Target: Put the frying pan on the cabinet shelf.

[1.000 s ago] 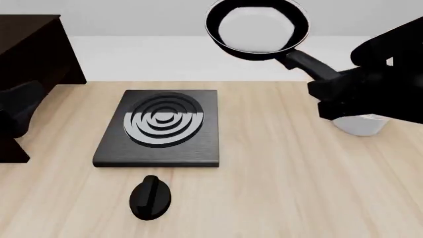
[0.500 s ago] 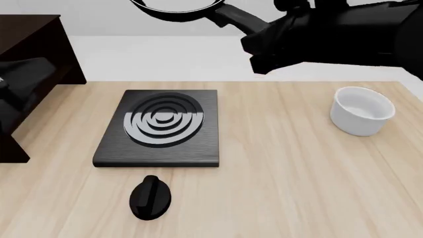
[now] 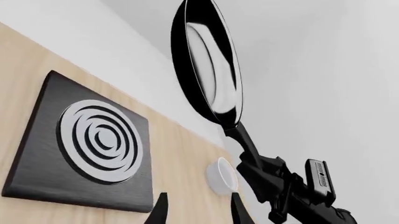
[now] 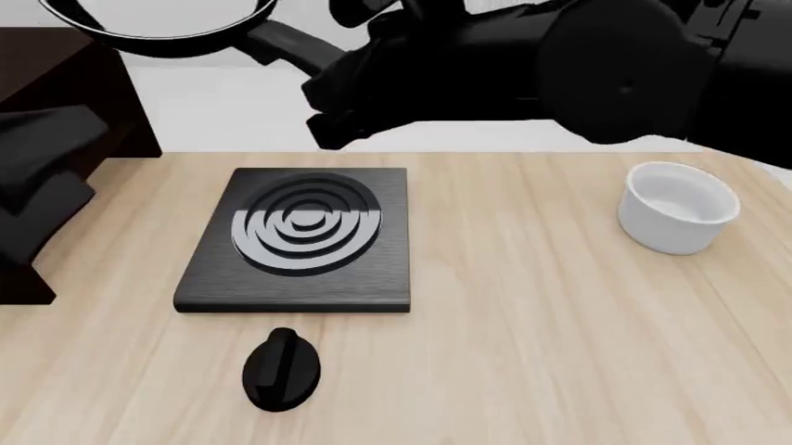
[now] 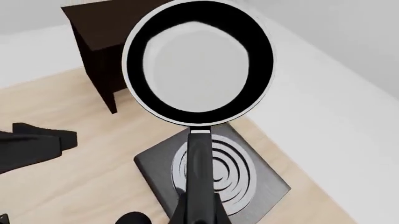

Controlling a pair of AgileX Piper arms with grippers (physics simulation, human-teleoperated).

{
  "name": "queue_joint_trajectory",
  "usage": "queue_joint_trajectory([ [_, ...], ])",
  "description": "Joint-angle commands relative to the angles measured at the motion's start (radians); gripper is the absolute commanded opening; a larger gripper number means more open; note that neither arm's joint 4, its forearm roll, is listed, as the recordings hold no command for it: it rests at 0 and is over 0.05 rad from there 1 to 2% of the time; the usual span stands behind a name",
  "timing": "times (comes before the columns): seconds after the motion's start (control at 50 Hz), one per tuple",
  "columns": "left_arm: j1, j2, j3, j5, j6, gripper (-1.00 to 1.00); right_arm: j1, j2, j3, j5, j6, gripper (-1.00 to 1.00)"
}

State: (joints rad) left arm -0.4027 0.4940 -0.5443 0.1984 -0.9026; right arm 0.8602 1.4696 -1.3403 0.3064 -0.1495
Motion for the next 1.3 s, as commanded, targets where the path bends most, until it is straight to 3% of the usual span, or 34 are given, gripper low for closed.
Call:
queue_joint_trajectory([
  [0.02, -0.037, -0.012, 0.022, 0.006, -0.062, 1.00, 0.078, 0.050, -0.057, -0.039, 0.036, -1.00],
  [0.86, -0.029, -0.021, 0.040, -0.015, -0.096, 1.00, 0.201, 0.157, -0.098, -0.131, 0.049, -1.00],
  [1.3, -0.038, -0.009, 0.066, -0.051, -0.092, 1.00, 0.235, 0.134, -0.016, -0.213, 0.068, -1.00],
])
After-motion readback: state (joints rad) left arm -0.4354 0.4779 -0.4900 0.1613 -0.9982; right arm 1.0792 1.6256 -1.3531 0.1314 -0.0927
